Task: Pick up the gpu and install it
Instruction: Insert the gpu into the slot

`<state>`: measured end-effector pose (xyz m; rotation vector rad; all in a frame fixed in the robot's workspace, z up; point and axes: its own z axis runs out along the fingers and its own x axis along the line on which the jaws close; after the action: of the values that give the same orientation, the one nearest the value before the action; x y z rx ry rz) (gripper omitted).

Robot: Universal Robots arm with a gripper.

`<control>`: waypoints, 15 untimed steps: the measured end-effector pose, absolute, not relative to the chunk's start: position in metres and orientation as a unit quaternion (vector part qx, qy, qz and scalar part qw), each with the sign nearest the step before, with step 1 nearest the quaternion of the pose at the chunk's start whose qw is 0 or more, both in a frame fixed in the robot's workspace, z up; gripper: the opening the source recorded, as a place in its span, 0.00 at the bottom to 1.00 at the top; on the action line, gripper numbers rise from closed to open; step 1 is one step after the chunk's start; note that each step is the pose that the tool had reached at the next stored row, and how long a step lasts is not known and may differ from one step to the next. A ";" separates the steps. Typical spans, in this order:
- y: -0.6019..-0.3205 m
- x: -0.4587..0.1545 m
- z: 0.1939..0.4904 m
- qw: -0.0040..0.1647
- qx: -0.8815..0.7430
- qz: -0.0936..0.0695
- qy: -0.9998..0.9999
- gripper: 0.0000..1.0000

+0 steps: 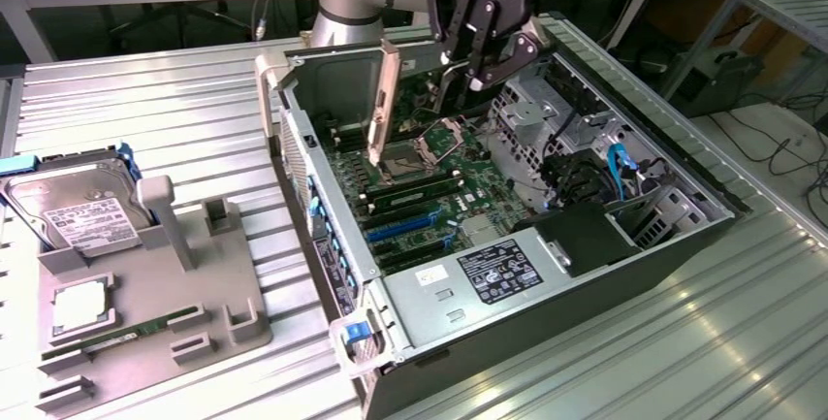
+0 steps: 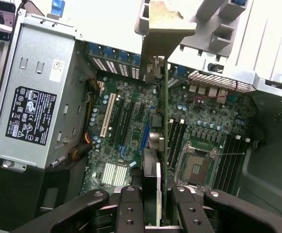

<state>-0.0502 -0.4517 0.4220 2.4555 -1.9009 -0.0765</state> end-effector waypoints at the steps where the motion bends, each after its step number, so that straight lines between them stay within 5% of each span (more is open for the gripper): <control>1: -0.452 -0.050 0.421 0.018 0.791 -0.025 -0.612 0.27; 15: -0.452 -0.050 0.414 0.027 0.797 -0.036 -0.603 0.27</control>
<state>-0.0502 -0.4517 0.4135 2.4604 -1.8623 -0.1109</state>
